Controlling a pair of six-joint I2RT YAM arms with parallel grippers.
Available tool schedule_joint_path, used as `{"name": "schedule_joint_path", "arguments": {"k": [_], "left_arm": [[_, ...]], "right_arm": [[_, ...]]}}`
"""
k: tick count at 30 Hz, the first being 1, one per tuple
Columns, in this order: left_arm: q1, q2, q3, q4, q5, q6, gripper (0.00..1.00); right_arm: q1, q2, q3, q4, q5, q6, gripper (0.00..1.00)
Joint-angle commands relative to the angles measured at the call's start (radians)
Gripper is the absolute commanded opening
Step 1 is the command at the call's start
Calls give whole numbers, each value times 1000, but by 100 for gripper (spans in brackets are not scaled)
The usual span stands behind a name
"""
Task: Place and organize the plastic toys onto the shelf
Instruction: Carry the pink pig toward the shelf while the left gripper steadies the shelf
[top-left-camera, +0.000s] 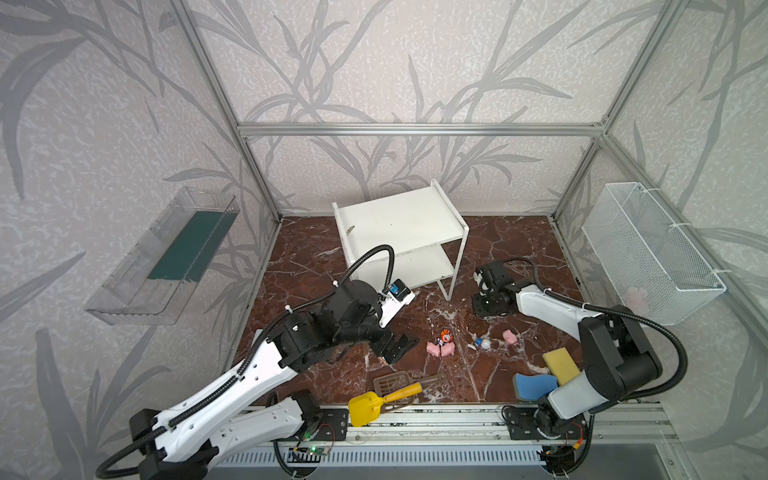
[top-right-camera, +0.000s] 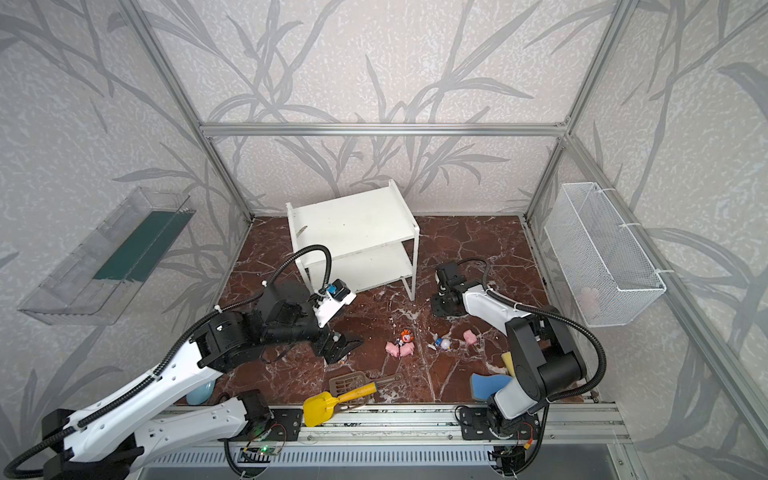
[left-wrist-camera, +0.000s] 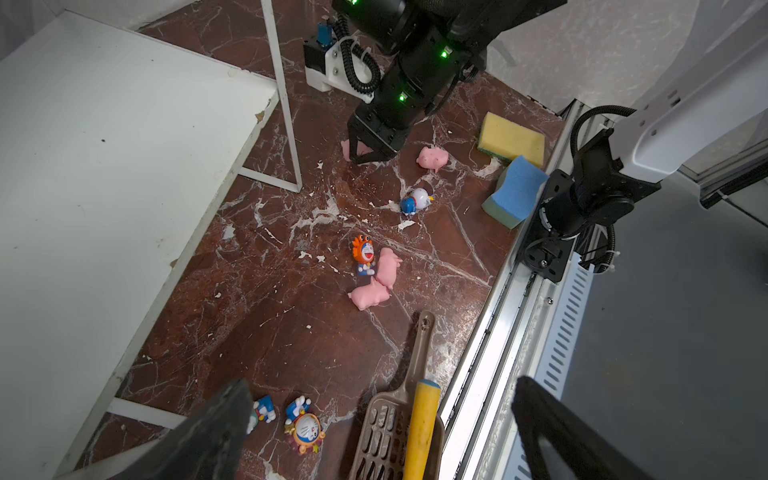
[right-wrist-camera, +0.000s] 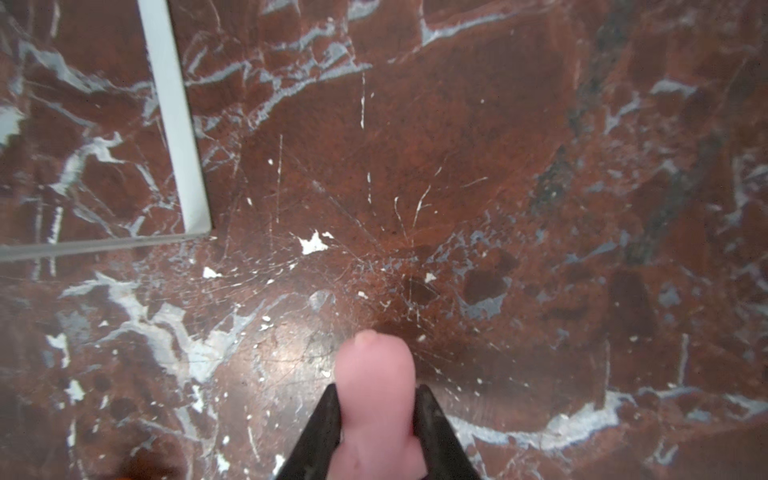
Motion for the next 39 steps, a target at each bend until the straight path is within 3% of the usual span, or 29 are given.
{"name": "schedule_joint_path", "arguments": {"k": [1,10,17,25,31,39], "left_arm": [[-10,-18,-34,57,-63,25,99],[-40,-10,-42,93,-350,39,99],[-41,-1,-36,166,-374,65,99],[-43,5,-6,183,-376,102,99],[-44,-15,35,155,-389,150,99],[-44,-19,107,97,-441,243,99]], "right_arm": [[6,-67,3,-53,-4,-21,28],[6,-294,103,-254,-28,-79,28],[12,-484,273,-387,-62,-165,27],[25,-504,511,-507,-165,-228,26],[58,-479,601,-512,-239,-249,26],[124,-381,715,-478,-243,-244,25]]}}
